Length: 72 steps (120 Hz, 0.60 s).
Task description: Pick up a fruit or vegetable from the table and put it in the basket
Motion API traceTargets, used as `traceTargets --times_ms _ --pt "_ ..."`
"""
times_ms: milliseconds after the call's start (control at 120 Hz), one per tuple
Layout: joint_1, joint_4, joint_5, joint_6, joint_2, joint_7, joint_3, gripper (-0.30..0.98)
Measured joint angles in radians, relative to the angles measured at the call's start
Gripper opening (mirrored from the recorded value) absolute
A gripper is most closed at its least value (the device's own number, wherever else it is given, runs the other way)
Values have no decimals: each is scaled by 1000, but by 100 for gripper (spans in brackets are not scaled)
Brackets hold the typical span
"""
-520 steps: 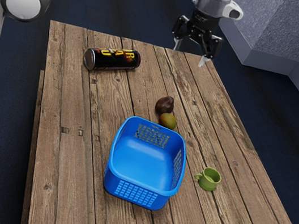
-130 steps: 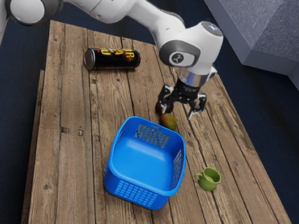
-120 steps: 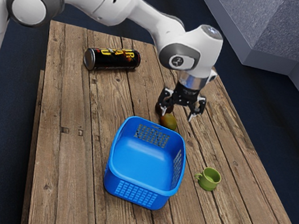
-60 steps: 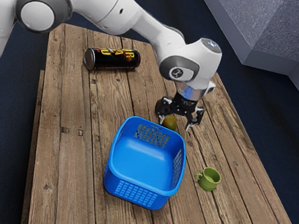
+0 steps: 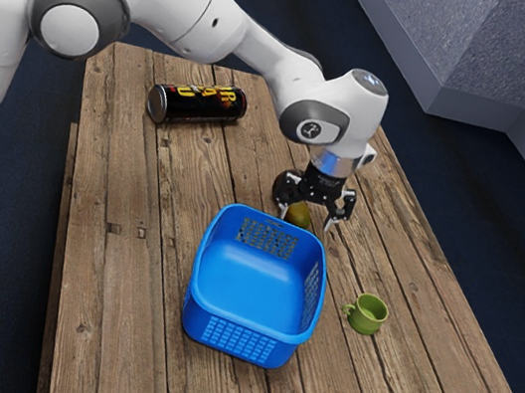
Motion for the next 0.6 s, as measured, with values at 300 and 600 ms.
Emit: traceTargets --times_ms 300,600 --pt "19 -1 -7 9 2 4 4 66" --pt "42 0 -20 23 32 11 4 65"
